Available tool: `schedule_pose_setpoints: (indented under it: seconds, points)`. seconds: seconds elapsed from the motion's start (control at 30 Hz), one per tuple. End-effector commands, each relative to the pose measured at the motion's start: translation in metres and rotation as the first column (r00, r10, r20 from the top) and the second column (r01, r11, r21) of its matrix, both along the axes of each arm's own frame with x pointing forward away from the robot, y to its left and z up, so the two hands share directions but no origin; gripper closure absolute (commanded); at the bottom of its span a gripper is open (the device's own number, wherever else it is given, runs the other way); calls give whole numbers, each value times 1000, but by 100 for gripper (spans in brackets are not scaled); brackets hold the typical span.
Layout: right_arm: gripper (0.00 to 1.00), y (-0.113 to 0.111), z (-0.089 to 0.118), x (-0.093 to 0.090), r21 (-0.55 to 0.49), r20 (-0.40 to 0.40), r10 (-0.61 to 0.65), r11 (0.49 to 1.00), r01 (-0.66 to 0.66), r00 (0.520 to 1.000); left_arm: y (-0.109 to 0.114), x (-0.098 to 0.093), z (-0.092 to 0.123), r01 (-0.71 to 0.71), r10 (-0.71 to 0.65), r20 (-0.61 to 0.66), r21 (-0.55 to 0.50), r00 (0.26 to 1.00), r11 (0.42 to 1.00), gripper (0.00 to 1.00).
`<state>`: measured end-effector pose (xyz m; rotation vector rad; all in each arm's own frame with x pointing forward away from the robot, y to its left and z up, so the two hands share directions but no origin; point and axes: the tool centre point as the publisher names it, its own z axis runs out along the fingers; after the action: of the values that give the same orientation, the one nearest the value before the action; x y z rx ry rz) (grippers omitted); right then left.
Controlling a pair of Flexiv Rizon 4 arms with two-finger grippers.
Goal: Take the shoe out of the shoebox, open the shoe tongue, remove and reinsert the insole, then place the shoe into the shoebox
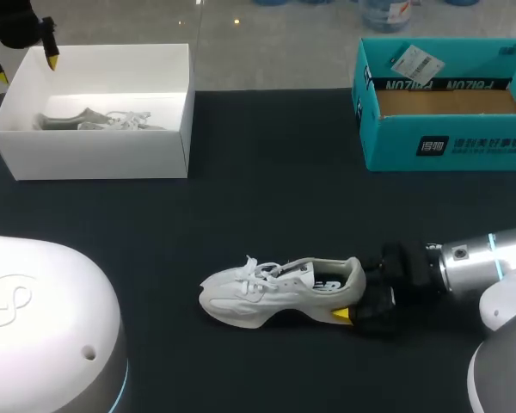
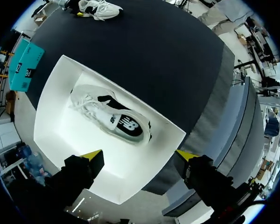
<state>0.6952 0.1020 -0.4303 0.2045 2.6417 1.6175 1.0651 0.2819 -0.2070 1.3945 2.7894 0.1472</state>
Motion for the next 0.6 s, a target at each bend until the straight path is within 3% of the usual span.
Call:
schedule_pose_setpoints:
  seconds: [0.03,0.13,0.2,0.27,0.6]
  points:
    - [100,2,-1,0,-6,-1,-1,1000,1,1000,-15,-44,3,-257,262,124,-57,957,965,0]
    - [100,2,-1,0,-6,-1,-1,1000,1,1000,-26,-62,1,-356,362,162,-62,918,932,0]
    - [100,2,-1,0,-6,-1,-1,1000,1,1000,-36,-74,-1,-394,402,121,-86,907,915,0]
    - [100,2,-1,0,-6,-1,-1,1000,1,1000,-54,-87,0,-292,300,96,-94,949,952,0]
    - [100,2,-1,0,-6,-1,-1,1000,1,1000,-54,-87,0,-292,300,96,-94,949,952,0]
